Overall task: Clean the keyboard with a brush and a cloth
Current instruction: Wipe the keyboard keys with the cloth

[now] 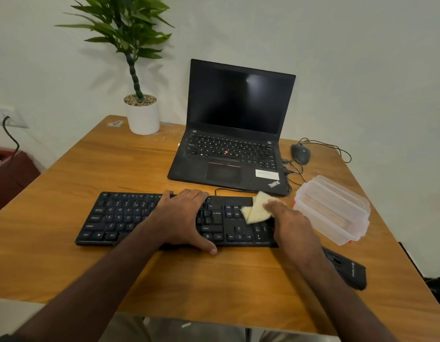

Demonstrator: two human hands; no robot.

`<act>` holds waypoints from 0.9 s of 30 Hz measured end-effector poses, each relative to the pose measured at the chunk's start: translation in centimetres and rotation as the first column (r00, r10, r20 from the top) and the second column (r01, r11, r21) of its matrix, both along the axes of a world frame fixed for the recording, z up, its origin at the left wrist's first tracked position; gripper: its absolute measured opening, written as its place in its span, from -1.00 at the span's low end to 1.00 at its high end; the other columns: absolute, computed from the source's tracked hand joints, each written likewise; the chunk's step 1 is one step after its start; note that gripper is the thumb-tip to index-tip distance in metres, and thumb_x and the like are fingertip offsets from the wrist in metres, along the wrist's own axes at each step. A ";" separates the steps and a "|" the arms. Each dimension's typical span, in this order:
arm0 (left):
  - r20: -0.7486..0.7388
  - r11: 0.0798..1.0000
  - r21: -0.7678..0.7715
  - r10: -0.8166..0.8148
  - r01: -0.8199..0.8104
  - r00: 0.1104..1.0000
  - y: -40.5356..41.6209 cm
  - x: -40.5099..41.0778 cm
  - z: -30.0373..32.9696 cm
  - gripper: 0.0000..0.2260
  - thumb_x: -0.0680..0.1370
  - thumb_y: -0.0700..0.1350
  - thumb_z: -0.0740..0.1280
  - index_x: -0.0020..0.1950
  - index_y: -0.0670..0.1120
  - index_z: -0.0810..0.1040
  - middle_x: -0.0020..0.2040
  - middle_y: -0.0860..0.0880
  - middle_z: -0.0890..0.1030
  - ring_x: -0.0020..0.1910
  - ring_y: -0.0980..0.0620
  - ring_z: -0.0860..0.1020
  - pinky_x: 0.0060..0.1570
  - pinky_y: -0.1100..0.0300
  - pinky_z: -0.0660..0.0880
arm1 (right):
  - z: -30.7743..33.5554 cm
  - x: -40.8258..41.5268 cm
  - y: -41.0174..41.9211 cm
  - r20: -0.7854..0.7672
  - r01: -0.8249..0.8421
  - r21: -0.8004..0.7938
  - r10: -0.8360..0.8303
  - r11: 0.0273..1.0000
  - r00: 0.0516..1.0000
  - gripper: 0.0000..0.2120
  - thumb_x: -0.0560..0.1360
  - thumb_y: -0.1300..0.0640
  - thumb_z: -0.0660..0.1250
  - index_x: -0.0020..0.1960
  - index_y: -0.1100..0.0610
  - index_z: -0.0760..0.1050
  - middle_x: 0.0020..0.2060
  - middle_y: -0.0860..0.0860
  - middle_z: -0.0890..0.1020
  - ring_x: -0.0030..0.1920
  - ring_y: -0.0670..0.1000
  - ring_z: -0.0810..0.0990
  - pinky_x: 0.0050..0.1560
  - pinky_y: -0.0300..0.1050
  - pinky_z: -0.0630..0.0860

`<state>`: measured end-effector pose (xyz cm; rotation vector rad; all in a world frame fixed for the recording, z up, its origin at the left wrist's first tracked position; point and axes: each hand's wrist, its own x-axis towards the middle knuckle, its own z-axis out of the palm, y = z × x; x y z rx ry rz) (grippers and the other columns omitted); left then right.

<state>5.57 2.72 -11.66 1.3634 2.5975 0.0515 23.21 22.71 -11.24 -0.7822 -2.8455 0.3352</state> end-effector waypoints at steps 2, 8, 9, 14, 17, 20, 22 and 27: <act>0.002 1.000 -0.005 -0.003 0.003 1.000 0.1 0.0 0.0 0.26 0.10 0.65 0.28 0.61 0.03 0.00 0.60 0.06 0.15 0.55 0.05 0.13 0.51 -0.20 0.02 | 0.6 -0.6 0.7 -0.022 0.084 -0.009 -0.085 0.996 0.996 -0.55 0.60 0.22 0.31 0.46 -0.02 0.41 0.25 0.08 0.61 0.18 0.06 0.60 0.22 -0.01 0.56; -0.001 1.000 -0.008 0.003 -0.003 1.000 0.1 0.1 0.0 0.25 0.10 0.65 0.28 0.61 0.04 0.00 0.60 0.07 0.15 0.55 0.05 0.13 0.51 -0.18 0.02 | -0.1 -0.8 -2.2 -0.016 -0.105 0.029 0.105 0.994 0.994 -0.49 0.62 0.15 0.29 0.53 -0.06 0.29 0.51 -0.02 0.38 0.49 0.01 0.37 0.52 0.00 0.29; 0.000 1.000 -0.009 0.002 -0.002 1.000 0.1 0.0 0.0 0.25 0.10 0.65 0.27 0.61 0.04 0.00 0.60 0.06 0.15 0.55 0.05 0.13 0.51 -0.19 0.02 | -0.5 -0.6 -2.3 0.019 -0.125 0.034 0.124 0.992 0.992 -0.47 0.62 0.15 0.28 0.55 -0.06 0.26 0.55 -0.04 0.31 0.53 -0.02 0.28 0.56 -0.03 0.20; 0.001 1.000 0.002 0.005 -0.005 1.000 0.2 0.0 -0.1 0.26 0.09 0.66 0.27 0.61 0.03 0.01 0.60 0.05 0.16 0.55 0.03 0.14 0.52 -0.19 0.02 | 0.7 -1.6 -0.1 -0.005 0.043 0.037 -0.043 0.998 0.999 -0.54 0.59 0.22 0.31 0.46 0.00 0.40 0.32 0.07 0.57 0.25 0.07 0.58 0.28 0.01 0.53; -0.005 1.000 0.015 0.025 -0.025 1.000 0.6 0.3 -0.2 0.26 0.07 0.67 0.25 0.60 0.03 0.03 0.59 0.06 0.18 0.54 0.03 0.16 0.51 -0.22 0.04 | 1.6 -2.4 -0.7 -0.073 0.060 0.063 -0.055 0.996 0.996 -0.58 0.60 0.20 0.30 0.45 0.03 0.43 0.23 0.08 0.63 0.17 0.08 0.61 0.20 0.01 0.57; -0.002 0.999 0.032 0.037 -0.037 0.999 1.1 0.9 -0.3 0.26 0.08 0.68 0.25 0.60 0.02 0.04 0.59 0.06 0.18 0.54 0.03 0.16 0.50 -0.26 0.04 | 1.3 -2.6 -2.9 -0.033 -0.054 0.084 0.057 0.995 0.998 -0.56 0.62 0.16 0.28 0.48 -0.01 0.38 0.34 0.02 0.56 0.28 0.05 0.56 0.29 -0.02 0.51; 0.005 0.999 0.034 0.031 -0.031 1.000 1.0 1.1 -0.2 0.26 0.10 0.67 0.25 0.62 0.01 0.00 0.61 0.05 0.14 0.56 0.02 0.12 0.52 -0.26 0.00 | 0.8 -2.6 -3.4 0.021 -0.101 0.091 0.099 0.991 0.995 -0.53 0.62 0.16 0.28 0.50 -0.04 0.34 0.43 -0.02 0.48 0.36 0.03 0.49 0.36 -0.03 0.46; 0.004 0.991 0.117 0.067 -0.067 0.998 -3.7 -0.7 -0.6 0.29 0.08 0.70 0.20 0.63 0.05 -0.11 0.64 0.05 0.03 0.58 0.06 0.05 0.53 -0.26 -0.16 | 0.9 -2.7 -2.1 -0.023 -0.081 0.038 0.082 0.996 0.996 -0.59 0.63 0.15 0.28 0.45 -0.04 0.44 0.34 0.02 0.58 0.28 0.04 0.57 0.27 -0.01 0.56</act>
